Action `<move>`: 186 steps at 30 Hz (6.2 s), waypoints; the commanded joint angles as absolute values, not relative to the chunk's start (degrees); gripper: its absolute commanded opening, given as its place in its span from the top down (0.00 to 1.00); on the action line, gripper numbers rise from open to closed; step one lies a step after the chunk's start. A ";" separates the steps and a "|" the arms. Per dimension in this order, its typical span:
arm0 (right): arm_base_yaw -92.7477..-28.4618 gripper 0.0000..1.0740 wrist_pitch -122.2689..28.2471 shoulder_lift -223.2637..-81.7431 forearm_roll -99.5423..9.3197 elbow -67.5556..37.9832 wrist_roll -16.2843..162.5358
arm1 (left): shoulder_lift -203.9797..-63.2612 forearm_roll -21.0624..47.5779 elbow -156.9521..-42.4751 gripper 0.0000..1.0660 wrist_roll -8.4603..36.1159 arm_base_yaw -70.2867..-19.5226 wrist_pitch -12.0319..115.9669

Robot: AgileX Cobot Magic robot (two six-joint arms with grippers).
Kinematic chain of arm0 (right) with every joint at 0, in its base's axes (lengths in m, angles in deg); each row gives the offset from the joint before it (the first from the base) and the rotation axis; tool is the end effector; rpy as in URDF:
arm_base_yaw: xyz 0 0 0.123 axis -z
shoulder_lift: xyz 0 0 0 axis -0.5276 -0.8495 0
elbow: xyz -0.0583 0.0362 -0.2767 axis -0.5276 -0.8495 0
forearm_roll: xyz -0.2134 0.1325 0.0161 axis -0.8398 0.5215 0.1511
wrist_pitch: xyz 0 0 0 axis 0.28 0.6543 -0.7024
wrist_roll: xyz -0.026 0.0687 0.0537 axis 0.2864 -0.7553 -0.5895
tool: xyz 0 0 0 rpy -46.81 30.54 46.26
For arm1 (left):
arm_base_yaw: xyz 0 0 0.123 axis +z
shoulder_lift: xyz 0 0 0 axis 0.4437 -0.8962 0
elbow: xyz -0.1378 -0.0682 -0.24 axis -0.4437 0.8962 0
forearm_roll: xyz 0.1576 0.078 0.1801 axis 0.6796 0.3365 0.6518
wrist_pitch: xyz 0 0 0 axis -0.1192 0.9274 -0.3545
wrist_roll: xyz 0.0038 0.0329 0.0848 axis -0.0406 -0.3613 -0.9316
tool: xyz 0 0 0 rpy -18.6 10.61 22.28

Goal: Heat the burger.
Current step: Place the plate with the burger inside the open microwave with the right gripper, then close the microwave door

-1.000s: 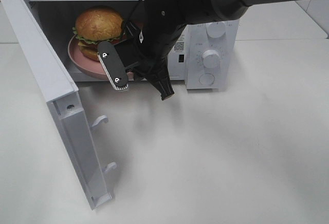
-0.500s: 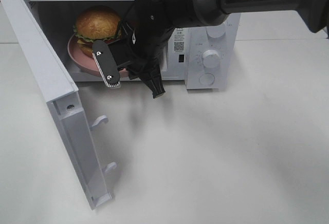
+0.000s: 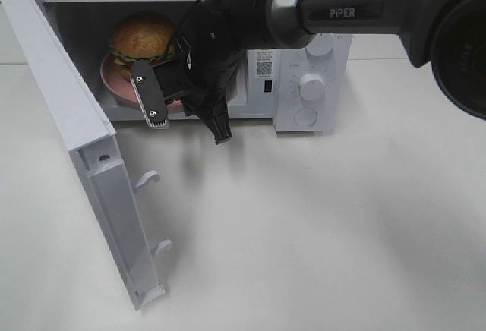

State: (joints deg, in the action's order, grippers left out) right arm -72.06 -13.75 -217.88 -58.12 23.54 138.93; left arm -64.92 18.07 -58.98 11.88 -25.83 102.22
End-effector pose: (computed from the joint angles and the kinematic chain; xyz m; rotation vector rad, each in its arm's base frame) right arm 0.4026 0.3271 0.1498 -2.1864 1.2731 -0.4363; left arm -0.0082 -0.0137 0.2815 0.1030 2.0238 -0.1355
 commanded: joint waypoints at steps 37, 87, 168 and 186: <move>-72.06 0.49 -15.53 -215.18 -59.38 22.28 129.93 | -63.89 17.44 -58.92 0.08 11.77 -25.88 102.10; -72.01 0.29 -26.58 -187.17 -59.32 -12.90 110.17 | -63.89 17.44 -58.92 0.08 11.77 -25.88 102.10; -48.00 0.29 11.34 -138.24 -53.59 -32.09 59.80 | -63.89 17.44 -58.92 0.08 11.77 -25.88 102.10; -47.94 0.29 11.00 -118.47 -53.76 -46.76 58.66 | -63.89 17.44 -58.92 0.08 11.77 -25.88 102.10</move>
